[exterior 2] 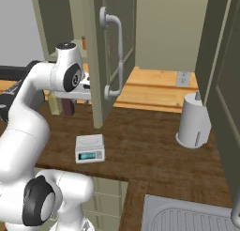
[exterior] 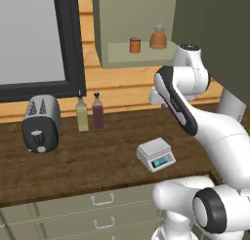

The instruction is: Pick the jam and place it on the digital scale for weighing, and close the cabinet.

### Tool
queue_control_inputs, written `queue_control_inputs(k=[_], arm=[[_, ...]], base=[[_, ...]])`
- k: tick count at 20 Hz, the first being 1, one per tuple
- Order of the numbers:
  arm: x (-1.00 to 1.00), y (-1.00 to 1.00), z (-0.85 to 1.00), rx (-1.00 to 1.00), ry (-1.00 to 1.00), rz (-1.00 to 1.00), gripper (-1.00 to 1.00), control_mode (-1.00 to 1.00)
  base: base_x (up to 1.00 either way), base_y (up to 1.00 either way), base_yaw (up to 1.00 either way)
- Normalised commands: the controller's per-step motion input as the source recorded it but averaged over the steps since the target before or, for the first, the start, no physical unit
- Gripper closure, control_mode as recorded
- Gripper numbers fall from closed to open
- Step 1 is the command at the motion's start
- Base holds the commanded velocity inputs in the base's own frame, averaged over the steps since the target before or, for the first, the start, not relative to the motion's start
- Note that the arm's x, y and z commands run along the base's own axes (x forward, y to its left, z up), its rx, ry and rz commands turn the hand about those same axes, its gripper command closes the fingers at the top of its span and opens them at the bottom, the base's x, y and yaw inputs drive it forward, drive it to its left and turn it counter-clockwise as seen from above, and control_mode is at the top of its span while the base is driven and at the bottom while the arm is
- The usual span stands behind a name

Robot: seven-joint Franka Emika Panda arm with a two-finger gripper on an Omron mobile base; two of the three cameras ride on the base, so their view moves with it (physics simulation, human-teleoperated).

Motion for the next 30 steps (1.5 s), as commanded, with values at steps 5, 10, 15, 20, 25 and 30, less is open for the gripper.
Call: queue_control_inputs(k=[5, 10, 15, 20, 25, 30], arm=[[-0.27, 0.0, 0.02, 0.0, -0.11, 0.0, -1.0, -1.0], [-0.64, 0.05, 0.18, -0.01, -0.37, 0.0, -1.0, -1.0], [-0.35, 0.26, 0.52, 0.0, -0.4, 0.0, -1.0, -1.0], [-0.18, 0.17, 0.7, 0.03, -0.34, 0.0, -1.0, -1.0], [-0.01, 0.13, 0.6, 0.03, -0.17, 0.03, -1.0, -1.0], [0.0, 0.01, 0.69, 0.0, -0.05, 0.04, -1.0, -1.0]], base=[[0.0, 0.0, 0.0], [0.0, 0.0, 0.0], [0.0, 0.0, 0.0], [0.0, 0.0, 0.0], [0.0, 0.0, 0.0], [0.0, 0.0, 0.0]])
